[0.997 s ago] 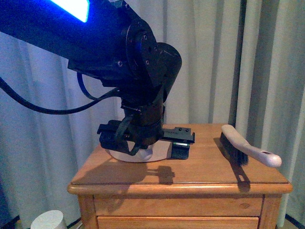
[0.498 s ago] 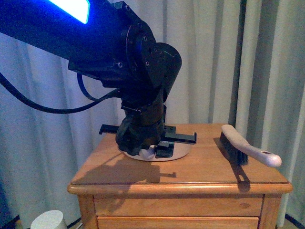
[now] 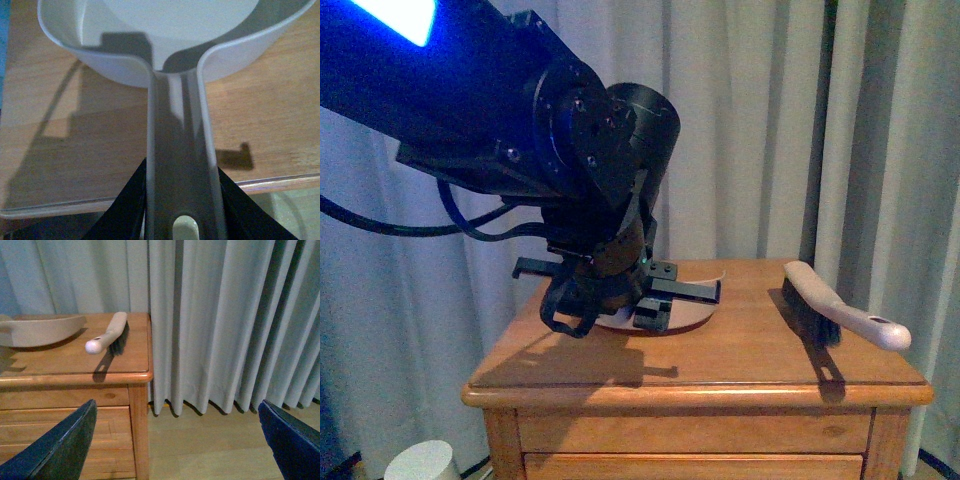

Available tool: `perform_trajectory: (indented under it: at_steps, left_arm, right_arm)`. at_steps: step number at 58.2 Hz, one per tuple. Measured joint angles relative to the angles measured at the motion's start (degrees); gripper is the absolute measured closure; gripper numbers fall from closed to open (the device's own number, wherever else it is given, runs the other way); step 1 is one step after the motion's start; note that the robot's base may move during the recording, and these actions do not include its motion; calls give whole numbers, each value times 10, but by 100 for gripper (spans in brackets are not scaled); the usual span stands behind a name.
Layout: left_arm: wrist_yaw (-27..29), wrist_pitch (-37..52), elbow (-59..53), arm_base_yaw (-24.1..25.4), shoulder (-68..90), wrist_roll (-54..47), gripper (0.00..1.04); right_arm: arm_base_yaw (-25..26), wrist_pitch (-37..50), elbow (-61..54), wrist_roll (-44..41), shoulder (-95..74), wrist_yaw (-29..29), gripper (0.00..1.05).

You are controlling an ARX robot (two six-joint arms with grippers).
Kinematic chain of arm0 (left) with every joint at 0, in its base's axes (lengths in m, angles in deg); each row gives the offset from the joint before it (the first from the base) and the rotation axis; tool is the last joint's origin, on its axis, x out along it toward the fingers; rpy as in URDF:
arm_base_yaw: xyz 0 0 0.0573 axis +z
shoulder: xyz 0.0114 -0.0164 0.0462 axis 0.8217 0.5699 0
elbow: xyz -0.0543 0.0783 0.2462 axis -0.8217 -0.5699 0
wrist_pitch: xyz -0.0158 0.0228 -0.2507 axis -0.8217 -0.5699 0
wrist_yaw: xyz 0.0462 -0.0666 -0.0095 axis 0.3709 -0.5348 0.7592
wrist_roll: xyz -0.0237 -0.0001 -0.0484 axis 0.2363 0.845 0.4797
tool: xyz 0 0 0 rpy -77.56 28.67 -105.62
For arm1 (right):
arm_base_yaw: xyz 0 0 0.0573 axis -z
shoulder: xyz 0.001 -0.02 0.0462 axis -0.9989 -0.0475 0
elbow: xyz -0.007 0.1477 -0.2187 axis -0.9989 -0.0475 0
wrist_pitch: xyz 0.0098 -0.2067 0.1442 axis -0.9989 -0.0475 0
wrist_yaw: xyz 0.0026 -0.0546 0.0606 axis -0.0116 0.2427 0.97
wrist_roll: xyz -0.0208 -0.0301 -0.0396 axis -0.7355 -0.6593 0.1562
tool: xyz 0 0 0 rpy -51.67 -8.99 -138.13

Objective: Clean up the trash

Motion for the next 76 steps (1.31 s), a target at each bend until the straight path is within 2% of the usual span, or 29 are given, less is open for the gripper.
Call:
perform_trajectory:
  at_steps: [12,23,34,40,50,58,62,69,76]
  left_arm:
    - [-14,53,-69,9,-78,-11,77]
    - [-19,137,-151,26,-187,-38,77]
    - [-30,252,-275,45,-343,-102,77]
    - [-53,310,-368,63,-470,-143,77]
    - [-86,354,-473,106,-626,-181,77]
    - [-159,333,-532,179,-748,-172,77]
    - [-234,302,-566,250,-830,-153,77]
    - [-338,268,-603,339,-912,-131,77]
    - [-460,267,-629,448,-960,-85,77]
  right_arm:
    - [0,0,0,0,0,0,7]
    - [0,0,0,0,0,0,7]
    - [0,0,0,0,0,0,7]
    - [0,0,0,0,0,0,7]
    - [0,0,0,0,0,0,7]
    - [0,0,0,0,0,0,7]
    - [0,0,0,0,0,0,7]
    - [0,0,0,0,0,0,7]
    - [0,0,0,0,0,0,7]
